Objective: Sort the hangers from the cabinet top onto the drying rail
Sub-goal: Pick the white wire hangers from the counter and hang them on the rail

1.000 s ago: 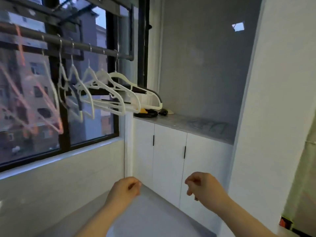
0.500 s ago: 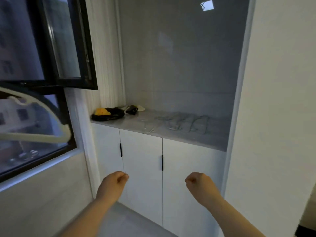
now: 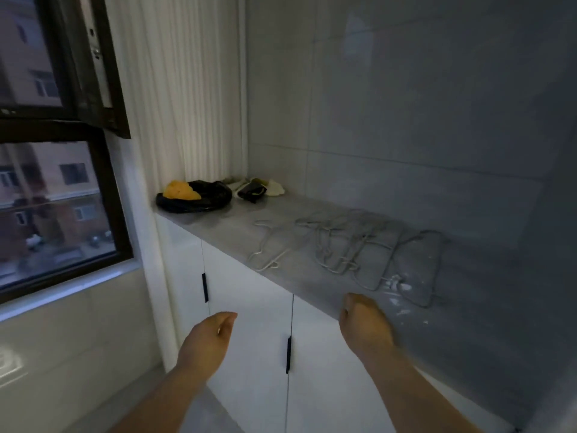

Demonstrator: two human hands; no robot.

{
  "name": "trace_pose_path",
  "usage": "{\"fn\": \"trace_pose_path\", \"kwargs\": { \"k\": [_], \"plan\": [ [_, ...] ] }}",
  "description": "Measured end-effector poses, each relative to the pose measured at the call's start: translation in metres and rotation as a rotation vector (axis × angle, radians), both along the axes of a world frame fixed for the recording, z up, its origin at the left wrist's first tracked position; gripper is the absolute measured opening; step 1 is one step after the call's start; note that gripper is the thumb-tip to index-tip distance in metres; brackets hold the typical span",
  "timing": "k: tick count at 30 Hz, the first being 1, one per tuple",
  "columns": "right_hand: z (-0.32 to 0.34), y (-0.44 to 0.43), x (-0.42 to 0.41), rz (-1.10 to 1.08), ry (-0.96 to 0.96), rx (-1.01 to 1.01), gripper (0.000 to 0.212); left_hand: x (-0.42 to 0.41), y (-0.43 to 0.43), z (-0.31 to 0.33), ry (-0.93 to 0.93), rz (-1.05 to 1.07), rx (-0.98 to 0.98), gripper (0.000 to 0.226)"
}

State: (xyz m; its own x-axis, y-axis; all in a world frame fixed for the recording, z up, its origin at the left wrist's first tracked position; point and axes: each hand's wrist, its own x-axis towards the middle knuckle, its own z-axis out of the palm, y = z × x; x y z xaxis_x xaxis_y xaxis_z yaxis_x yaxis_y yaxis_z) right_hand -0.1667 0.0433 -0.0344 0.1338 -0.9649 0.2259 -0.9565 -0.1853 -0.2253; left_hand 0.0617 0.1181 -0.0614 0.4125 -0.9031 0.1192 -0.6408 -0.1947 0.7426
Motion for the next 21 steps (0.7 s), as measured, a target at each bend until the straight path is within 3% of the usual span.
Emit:
{"fn": "trace_pose_path", "kwargs": {
  "k": [5, 14, 18, 21],
  "plan": [
    [-0.022, -0.058, -0.001, 0.142, 0.057, 0.019, 0.045, -0.004, -0.059, -0.009, -0.052, 0.006, -0.009, 0.031],
    [-0.041, -0.074, 0.002, 0.159, 0.121, 0.146, 0.073, 0.000, -0.171, 0.008, -0.278, 0.030, 0.000, 0.047],
    [-0.041, -0.074, 0.001, 0.169, 0.133, 0.150, 0.075, -0.001, -0.204, 0.010, -0.098, 0.025, 0.137, 0.059],
    [-0.041, -0.075, 0.001, 0.177, 0.132, 0.140, 0.075, -0.005, -0.210, 0.008, -0.015, 0.031, 0.146, 0.050]
  ]
}}
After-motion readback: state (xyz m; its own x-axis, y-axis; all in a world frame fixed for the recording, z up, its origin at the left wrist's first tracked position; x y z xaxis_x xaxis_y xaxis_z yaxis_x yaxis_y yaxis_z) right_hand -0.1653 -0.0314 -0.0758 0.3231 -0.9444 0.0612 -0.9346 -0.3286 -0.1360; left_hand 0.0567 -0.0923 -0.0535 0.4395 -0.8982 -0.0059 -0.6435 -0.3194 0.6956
